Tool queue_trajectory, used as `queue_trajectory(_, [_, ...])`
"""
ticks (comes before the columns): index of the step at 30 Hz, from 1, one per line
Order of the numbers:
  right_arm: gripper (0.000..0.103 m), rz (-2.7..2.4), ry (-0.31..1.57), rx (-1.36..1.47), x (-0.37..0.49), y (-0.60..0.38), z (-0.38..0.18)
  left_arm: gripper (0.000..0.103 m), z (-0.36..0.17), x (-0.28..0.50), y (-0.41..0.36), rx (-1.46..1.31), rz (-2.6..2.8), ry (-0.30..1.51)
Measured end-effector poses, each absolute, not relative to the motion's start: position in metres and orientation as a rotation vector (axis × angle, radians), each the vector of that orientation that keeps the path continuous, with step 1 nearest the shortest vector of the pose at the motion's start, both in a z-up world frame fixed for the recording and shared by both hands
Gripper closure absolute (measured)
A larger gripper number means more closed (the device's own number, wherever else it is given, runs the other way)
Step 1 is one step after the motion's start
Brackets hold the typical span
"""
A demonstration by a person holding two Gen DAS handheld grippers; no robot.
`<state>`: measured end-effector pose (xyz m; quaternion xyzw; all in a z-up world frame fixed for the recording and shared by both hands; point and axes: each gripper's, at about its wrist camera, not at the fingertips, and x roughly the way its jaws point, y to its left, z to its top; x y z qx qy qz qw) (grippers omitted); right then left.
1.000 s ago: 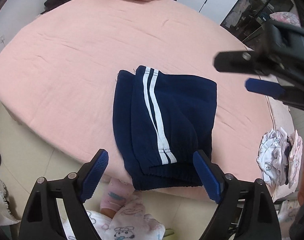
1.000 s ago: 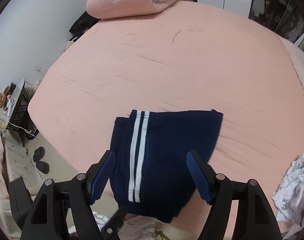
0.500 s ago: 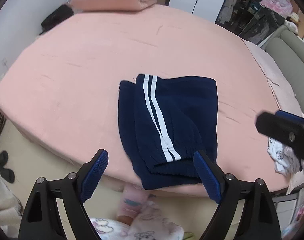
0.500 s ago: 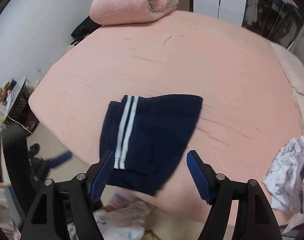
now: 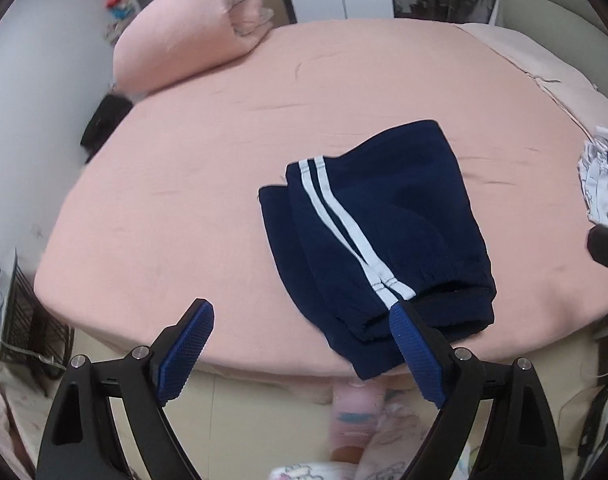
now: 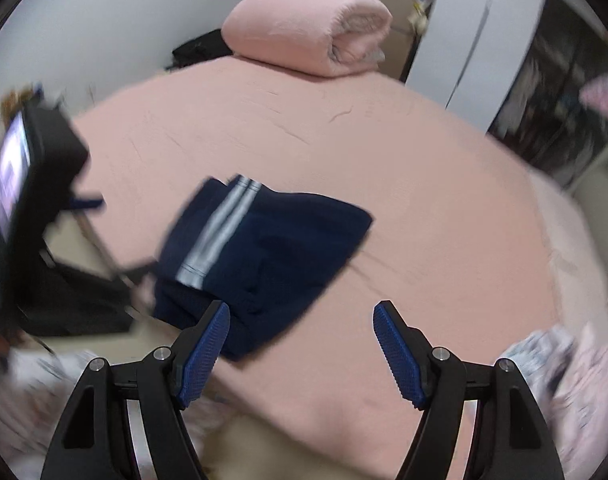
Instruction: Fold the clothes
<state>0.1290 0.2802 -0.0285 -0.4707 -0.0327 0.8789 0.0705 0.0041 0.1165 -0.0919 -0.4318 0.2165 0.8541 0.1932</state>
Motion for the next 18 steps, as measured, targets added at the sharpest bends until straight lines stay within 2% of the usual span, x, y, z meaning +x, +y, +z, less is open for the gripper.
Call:
queue_trajectory(4, [0.029, 2.641, -0.213, -1.396, 0.134, 0.278, -0.045, 0.013, -0.088, 0.008, 0.118, -1.121, 2.409, 0.622])
queue_trajectory(9, [0.029, 2.632, -0.354, -1.369, 0.14, 0.275, -0.066, 0.013, -0.09, 0.012, 0.123, -1.008, 2.404, 0.766])
queue_trajectory(18, [0.029, 2.577, -0.465, -1.349, 0.136, 0.273, -0.093, 0.013, -0.111, -0.002, 0.12, -1.078, 2.358, 0.874])
